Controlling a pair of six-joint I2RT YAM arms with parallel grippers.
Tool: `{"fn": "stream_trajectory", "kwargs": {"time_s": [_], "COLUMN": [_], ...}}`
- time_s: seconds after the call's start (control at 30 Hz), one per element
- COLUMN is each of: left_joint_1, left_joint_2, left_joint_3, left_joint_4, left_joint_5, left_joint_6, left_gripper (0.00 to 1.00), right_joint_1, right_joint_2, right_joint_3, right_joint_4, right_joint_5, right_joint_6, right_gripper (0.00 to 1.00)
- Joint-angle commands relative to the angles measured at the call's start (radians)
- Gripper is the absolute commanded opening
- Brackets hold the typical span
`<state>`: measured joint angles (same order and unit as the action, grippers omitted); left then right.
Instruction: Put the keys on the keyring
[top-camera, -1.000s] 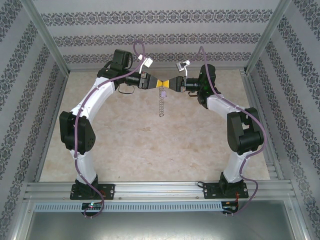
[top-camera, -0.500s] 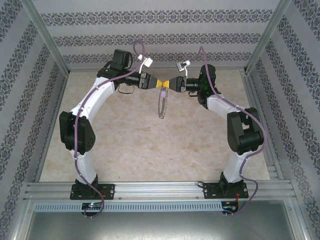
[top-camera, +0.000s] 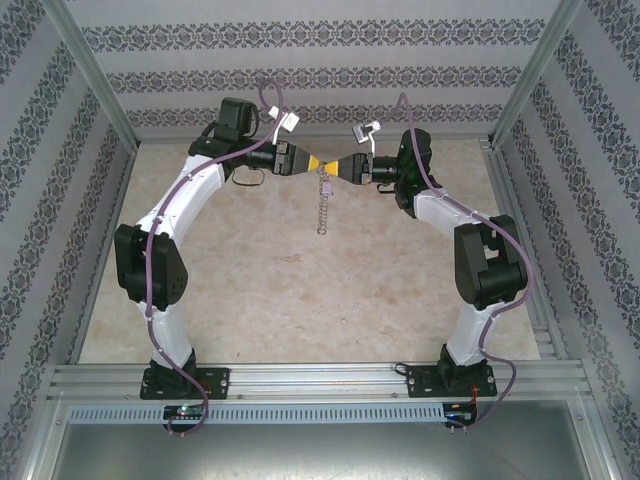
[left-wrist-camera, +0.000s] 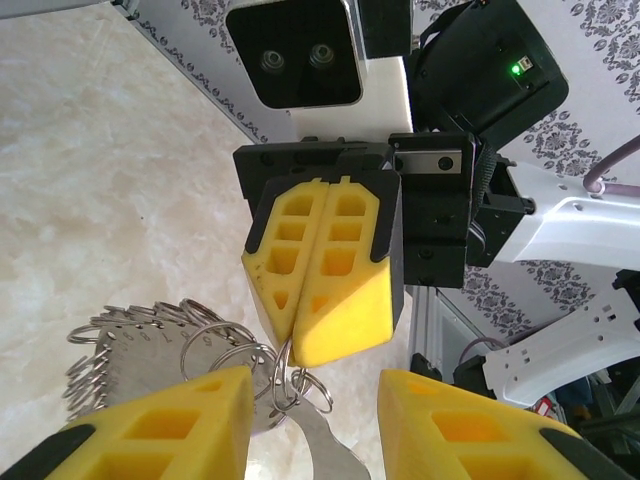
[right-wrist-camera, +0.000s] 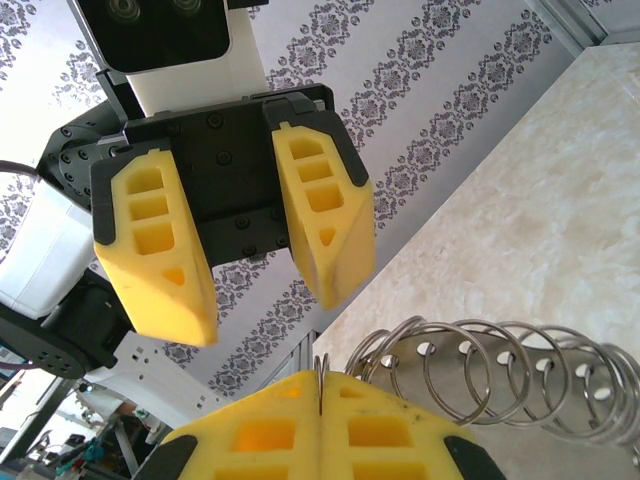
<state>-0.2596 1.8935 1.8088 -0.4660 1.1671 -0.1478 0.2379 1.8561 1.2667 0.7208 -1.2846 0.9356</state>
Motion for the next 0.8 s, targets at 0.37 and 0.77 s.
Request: {"fn": "stream_trajectory", "kwargs": {"time_s": [0.37,0.77], "left_joint_1": [-0.032,-0.052], "left_joint_2": [0.017,0.028], "left_joint_3": [-0.015,-0.004], "left_joint_4": [0.05,0.033], "left_joint_5": [0.039,0.028], "left_joint_6": [-0.028,-0.01], "left_gripper": [0.39,0.38], "right_joint_1": [0.003,0.002], "right_joint_2": [-0.032,-0.032], "right_joint_3": [-0.001,-0.004], "right_joint_4": [0.028,0.028], "right_joint_5": [-0.006,-0.005], "right_joint_6": [-0.026,-0.025], "right_gripper": [0.0,0.0]}}
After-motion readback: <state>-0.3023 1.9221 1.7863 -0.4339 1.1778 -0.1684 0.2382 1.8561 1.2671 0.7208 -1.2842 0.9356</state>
